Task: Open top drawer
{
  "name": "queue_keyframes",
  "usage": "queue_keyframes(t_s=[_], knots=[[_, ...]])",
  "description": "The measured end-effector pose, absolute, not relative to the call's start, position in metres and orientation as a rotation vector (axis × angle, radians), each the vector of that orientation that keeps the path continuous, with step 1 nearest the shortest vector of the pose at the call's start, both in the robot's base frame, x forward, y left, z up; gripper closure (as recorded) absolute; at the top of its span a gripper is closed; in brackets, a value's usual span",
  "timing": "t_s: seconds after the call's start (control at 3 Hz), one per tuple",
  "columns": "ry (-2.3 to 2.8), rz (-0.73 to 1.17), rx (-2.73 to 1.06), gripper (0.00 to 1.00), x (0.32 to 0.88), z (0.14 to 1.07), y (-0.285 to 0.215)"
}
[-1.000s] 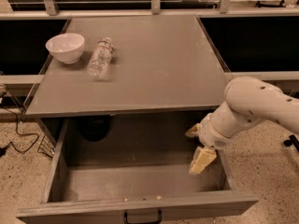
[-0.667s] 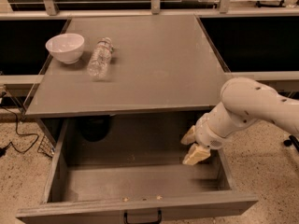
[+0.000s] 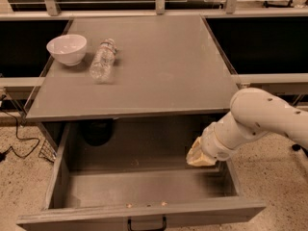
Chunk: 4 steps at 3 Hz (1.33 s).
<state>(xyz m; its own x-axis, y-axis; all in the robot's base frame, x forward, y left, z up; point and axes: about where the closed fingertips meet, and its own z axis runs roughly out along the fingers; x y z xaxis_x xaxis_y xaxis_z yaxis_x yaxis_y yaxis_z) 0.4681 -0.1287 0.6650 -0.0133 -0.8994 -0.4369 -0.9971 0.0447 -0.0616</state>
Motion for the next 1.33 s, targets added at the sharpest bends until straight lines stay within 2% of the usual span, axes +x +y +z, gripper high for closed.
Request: queue_keyframes(t_s=[0.33,1.33], knots=[[1.975,0.367,-1.890,1.00,0.457,0.668,-0.134],[2.012,0.378,-1.880,1.00,0.427,0.673,-0.148]])
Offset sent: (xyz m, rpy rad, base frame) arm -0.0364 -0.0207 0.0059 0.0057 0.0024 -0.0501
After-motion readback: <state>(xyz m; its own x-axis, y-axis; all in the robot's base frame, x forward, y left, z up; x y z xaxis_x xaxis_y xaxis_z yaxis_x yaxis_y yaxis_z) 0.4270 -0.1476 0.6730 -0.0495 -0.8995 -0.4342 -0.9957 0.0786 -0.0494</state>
